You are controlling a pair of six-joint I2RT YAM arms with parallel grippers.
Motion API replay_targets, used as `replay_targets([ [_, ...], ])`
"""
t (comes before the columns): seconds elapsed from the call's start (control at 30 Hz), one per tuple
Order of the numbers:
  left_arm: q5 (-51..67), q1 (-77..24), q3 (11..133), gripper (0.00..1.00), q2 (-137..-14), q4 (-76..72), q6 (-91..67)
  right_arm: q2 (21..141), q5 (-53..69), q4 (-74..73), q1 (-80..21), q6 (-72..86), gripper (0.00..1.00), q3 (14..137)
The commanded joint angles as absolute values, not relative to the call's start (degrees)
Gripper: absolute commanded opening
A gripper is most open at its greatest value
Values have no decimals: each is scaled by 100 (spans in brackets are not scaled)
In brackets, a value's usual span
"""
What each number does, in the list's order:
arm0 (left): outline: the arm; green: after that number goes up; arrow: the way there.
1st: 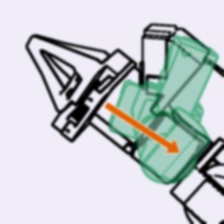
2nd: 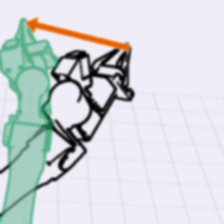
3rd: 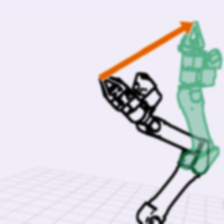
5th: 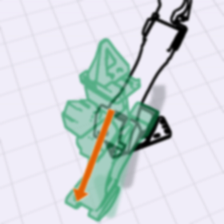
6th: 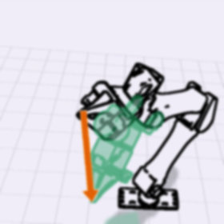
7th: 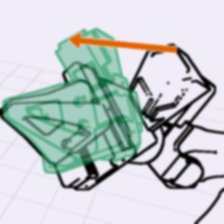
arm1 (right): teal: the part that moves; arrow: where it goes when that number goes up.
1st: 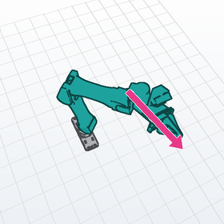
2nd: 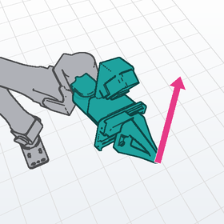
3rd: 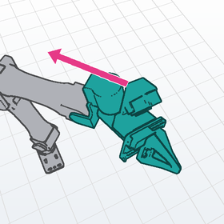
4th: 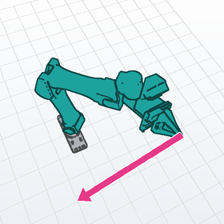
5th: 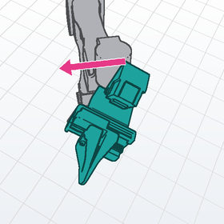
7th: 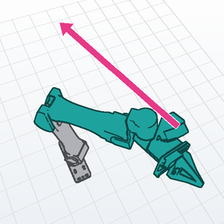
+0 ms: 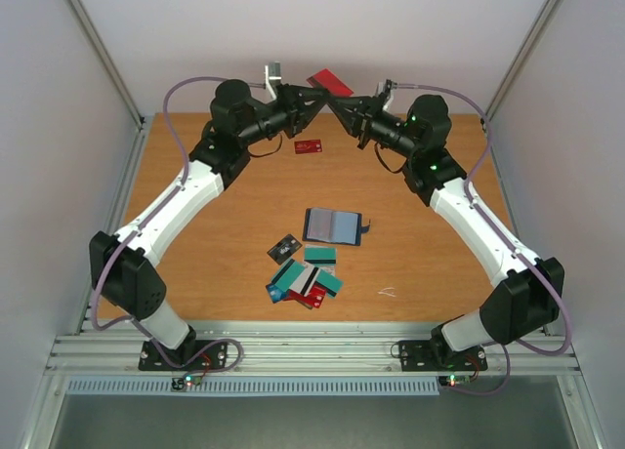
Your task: Put the credit cards into the card holder
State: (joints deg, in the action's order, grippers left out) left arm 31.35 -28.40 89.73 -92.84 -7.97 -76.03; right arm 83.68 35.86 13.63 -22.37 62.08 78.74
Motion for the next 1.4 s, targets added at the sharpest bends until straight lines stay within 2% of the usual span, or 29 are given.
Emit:
replay_targets([
  [0.0, 3230, -2898, 9115, 11, -9408, -1217, -7652, 8056, 3652, 1386, -2250, 6039, 1, 7722],
  [0.07, 3243, -2924, 9117, 5, -9434, -1222, -7668, 8019, 3621, 1395, -2250, 6038, 1, 7671],
  [0.43, 3355, -2944, 9158, 0, -9532, -1337, -7693, 7897, 3683, 1251, -2285, 5716, 1, 7619],
  [0.5, 3389, -2944, 9152, 0, -9563, -1398, -7695, 7881, 3745, 1202, -2285, 5637, 4, 7621],
  [0.53, 3400, -2944, 9135, 0, -9567, -1428, -7695, 7857, 3764, 1150, -2285, 5591, 9, 7620],
  [0.7, 3515, -2911, 8829, 0, -9430, -1424, -7586, 7606, 3833, 449, -2199, 5117, 45, 7633],
  [0.83, 3917, -2791, 8366, 0, -9233, -1037, -7156, 7156, 3865, -1233, -1818, 4112, 55, 7630],
  [0.93, 4269, -2677, 8135, 0, -9126, -119, -6533, 6843, 3734, -2851, -1320, 2970, 58, 7645],
  [1.07, 4600, -2654, 8034, 0, -9209, 1413, -4964, 6641, 3489, -4066, -912, 1931, 59, 7529],
  [1.2, 5024, -2670, 7874, 0, -9583, 2084, -3777, 6613, 3390, -4386, -857, 1331, 59, 7056],
  [1.37, 5212, -2718, 7863, 0, -10207, 2497, -3083, 6750, 3658, -3913, -853, 1279, 57, 6224],
])
